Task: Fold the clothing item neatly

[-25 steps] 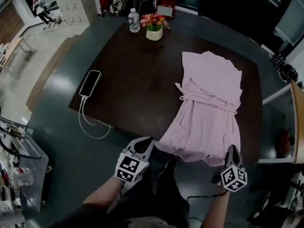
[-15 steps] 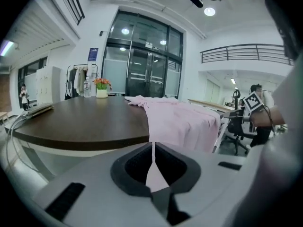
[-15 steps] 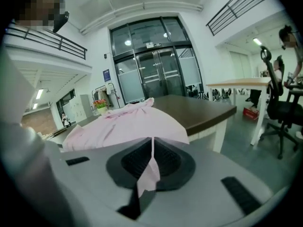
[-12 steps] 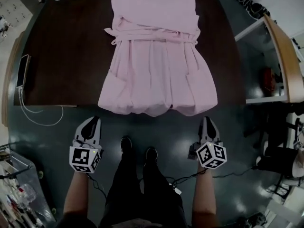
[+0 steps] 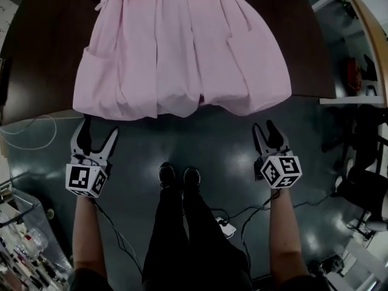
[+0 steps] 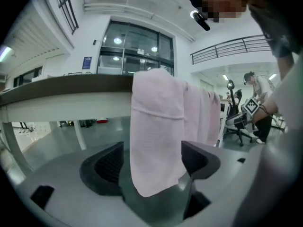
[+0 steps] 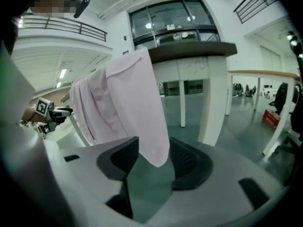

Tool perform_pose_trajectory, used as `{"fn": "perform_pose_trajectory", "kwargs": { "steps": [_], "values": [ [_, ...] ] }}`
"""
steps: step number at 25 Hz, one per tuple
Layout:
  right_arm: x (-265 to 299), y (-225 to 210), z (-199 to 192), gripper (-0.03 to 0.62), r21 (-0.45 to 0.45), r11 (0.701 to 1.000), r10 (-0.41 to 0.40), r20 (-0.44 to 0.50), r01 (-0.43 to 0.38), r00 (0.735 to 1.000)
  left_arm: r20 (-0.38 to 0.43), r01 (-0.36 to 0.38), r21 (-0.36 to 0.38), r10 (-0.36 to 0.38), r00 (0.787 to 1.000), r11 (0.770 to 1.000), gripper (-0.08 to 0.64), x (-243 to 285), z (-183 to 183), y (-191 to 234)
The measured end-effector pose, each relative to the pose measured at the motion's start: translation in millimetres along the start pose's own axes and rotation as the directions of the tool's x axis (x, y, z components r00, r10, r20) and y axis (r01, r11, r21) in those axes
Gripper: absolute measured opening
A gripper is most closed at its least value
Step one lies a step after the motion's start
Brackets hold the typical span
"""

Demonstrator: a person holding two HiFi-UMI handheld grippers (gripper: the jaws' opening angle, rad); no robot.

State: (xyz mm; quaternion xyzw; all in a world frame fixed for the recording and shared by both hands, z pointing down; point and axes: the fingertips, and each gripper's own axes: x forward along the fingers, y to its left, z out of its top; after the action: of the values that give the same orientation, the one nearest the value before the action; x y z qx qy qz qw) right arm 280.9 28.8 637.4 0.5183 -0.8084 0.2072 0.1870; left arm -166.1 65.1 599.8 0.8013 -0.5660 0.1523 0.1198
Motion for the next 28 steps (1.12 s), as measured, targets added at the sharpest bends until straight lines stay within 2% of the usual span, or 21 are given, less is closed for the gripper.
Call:
{"fn": "perform_pose_trajectory", "kwargs": {
  "steps": [3,7,13,15,18,19,22,23,25,26,28],
  "values": [
    [27.0,-13.1,-23.1,0.201,-0.043,0.998,0.038,-0.047,-0.04,0.998,-0.087,0.026,0.032,-0.023,0.996,0.999,0.391,29.4,-36.2,-0.9],
    [56.4,-22.1,-43.8,0.204,-0.082,0.994,0.068,-0.095,-0.076,0.993,-0.21,0.056,0.084,-0.038,0.977,0.995,0.39,59.7,-78.7,2.9],
    [88.1,-32.3,-67.3,0.204,-0.107,0.991,0.069,-0.139,-0.084,0.988,-0.274,0.172,0.187,-0.117,0.955,0.967,0.39,86.6,-112.5,-25.9],
    [97.2,-28.5,-67.5,0.204,-0.118,0.989,0.077,-0.137,-0.094,0.988,-0.286,0.193,0.181,-0.136,0.949,0.965,0.388,92.3,-121.5,-33.9],
    [105.0,-21.1,-61.3,0.202,-0.129,0.987,0.08,-0.112,-0.094,0.99,-0.26,0.202,0.134,-0.162,0.952,0.97,0.387,98.3,-120.4,-42.6],
    [106.1,-18.9,-59.4,0.202,-0.13,0.987,0.082,-0.106,-0.095,0.991,-0.245,0.194,0.122,-0.16,0.956,0.973,0.363,99.0,-116.8,-43.8],
    [106.9,-16.7,-55.6,0.199,-0.126,0.987,0.084,-0.097,-0.096,0.992,-0.209,0.141,0.112,-0.115,0.971,0.984,0.111,96.7,-105.2,-42.2],
    [105.4,-17.2,-54.0,0.176,-0.127,0.988,0.074,-0.094,-0.086,0.993,-0.205,0.133,0.109,-0.109,0.973,0.985,0.046,94.0,-103.0,-42.0],
    [99.0,-18.0,-51.2,0.016,-0.127,0.991,0.039,-0.09,-0.05,0.995,-0.209,0.148,0.094,-0.126,0.97,0.984,0.035,85.2,-102.4,-43.9],
    [94.9,-16.9,-51.4,-0.008,-0.119,0.992,0.026,-0.091,-0.037,0.995,-0.215,0.161,0.087,-0.14,0.967,0.983,0.034,79.0,-103.6,-45.3],
    [86.4,-11.1,-54.6,-0.008,-0.087,0.996,0.023,-0.098,-0.032,0.995,-0.227,0.183,0.078,-0.162,0.961,0.98,0.032,63.7,-104.9,-47.2]
  ]
}}
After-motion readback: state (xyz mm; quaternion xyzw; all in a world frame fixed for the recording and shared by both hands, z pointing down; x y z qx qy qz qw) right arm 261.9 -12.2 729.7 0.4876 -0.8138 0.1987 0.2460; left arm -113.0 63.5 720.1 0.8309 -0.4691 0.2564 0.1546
